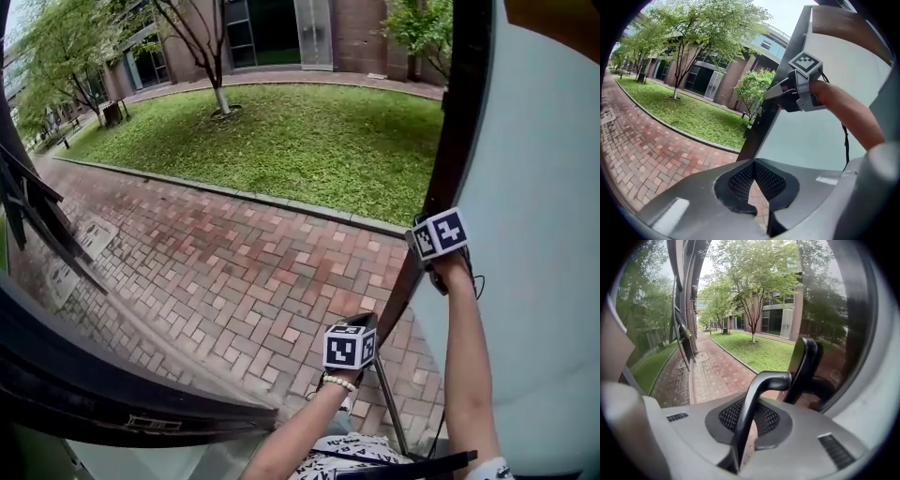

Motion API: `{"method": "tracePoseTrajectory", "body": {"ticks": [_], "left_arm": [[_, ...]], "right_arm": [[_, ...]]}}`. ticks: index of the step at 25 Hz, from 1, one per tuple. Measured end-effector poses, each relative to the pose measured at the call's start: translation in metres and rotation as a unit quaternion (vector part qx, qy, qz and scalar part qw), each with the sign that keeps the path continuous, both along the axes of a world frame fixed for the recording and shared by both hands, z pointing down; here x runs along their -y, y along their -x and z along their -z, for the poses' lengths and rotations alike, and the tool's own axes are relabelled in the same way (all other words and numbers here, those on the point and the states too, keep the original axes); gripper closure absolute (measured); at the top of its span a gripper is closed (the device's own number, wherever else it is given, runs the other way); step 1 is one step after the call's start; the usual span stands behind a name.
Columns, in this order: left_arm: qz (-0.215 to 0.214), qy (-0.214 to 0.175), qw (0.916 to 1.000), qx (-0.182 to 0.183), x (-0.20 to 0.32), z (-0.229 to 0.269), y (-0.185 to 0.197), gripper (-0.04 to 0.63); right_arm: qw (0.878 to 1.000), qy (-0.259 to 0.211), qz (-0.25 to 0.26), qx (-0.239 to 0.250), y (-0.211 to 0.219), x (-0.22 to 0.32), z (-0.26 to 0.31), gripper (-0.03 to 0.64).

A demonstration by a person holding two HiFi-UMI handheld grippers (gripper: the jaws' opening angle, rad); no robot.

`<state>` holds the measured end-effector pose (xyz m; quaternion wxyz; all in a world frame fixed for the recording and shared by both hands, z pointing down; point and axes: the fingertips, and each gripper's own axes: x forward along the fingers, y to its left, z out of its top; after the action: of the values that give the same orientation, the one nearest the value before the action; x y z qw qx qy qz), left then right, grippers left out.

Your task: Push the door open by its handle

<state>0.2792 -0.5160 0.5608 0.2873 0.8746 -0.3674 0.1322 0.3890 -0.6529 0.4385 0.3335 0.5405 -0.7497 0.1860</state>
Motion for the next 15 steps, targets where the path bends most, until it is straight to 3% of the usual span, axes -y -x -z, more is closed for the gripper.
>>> {"method": "tracePoseTrajectory", "body": {"ticks": [3,6,10,15], "left_arm": [[-0.022,-0.008,0.9997,0.011,0.022,-0.011,-0.027,0.595],[-0.023,-0.008,0.9996,0.011,0.052,-0.009,-0.034,0.595],[-0.066,0.001,0.9978,0.007,0.067,-0.001,-0.066,0.595],[-0.075,0.016,0.9971,0.007,0.075,-0.011,-0.072,0.595]], "right_arm": [[1.000,-0.002,-0.030,0.000,-0.046,0.008,-0.013,0.585],[0.999,-0.007,-0.042,0.008,-0.064,0.024,-0.008,0.586],[0.996,-0.008,-0.090,0.005,-0.122,0.019,0.006,0.586],[0.991,-0.010,-0.132,0.012,-0.183,0.014,0.011,0.586]]}}
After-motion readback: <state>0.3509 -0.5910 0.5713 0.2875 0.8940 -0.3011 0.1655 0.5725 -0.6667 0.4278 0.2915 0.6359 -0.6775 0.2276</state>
